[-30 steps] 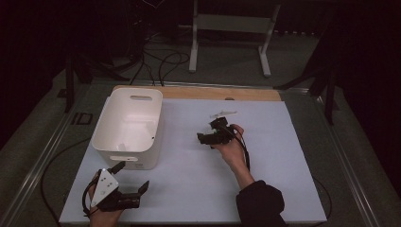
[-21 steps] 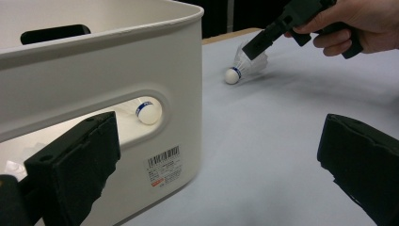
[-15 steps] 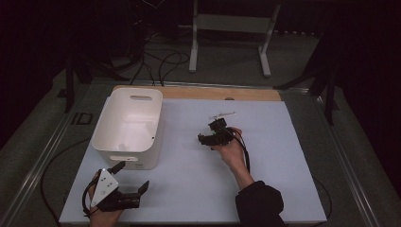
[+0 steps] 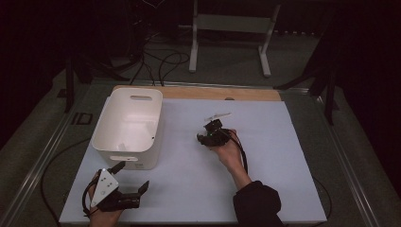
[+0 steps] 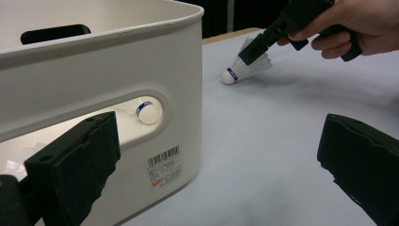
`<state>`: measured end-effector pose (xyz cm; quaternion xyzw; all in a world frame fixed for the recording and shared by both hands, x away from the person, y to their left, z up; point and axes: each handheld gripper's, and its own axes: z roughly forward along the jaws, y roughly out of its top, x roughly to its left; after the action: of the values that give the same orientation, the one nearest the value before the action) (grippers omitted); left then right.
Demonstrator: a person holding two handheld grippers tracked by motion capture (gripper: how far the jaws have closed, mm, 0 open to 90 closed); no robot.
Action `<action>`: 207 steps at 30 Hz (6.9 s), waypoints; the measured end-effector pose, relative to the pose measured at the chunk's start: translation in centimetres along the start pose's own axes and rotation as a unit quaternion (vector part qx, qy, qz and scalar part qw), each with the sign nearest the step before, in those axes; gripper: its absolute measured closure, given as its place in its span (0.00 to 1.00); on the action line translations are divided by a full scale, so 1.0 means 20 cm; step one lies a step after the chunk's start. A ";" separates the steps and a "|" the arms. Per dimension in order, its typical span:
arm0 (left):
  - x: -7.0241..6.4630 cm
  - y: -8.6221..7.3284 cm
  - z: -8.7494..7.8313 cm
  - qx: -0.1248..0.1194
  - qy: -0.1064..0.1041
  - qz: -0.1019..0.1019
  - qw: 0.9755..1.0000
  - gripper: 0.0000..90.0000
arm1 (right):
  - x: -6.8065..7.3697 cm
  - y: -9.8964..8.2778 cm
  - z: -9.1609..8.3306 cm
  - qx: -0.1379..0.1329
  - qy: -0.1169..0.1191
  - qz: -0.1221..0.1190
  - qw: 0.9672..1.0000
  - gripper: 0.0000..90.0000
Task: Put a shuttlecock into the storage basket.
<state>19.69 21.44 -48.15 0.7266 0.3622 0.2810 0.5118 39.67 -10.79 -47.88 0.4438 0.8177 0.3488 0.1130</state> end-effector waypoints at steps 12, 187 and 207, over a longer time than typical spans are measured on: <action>0.00 0.00 0.00 0.000 0.000 -0.001 1.000 0.00 | 0.03 0.01 0.00 -0.007 -0.001 -0.018 1.000 0.98; 0.00 0.00 0.00 0.002 -0.002 -0.001 1.000 0.00 | 0.28 0.14 -0.35 -0.113 0.023 -0.066 0.991 0.99; 0.00 0.00 0.00 0.002 -0.001 -0.001 1.000 0.01 | 0.30 0.16 -0.37 -0.123 0.027 -0.069 0.990 0.99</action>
<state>19.71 21.35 -48.18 0.7277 0.3625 0.2789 0.5111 34.49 -8.28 -39.56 0.3590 0.8004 0.4497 0.1680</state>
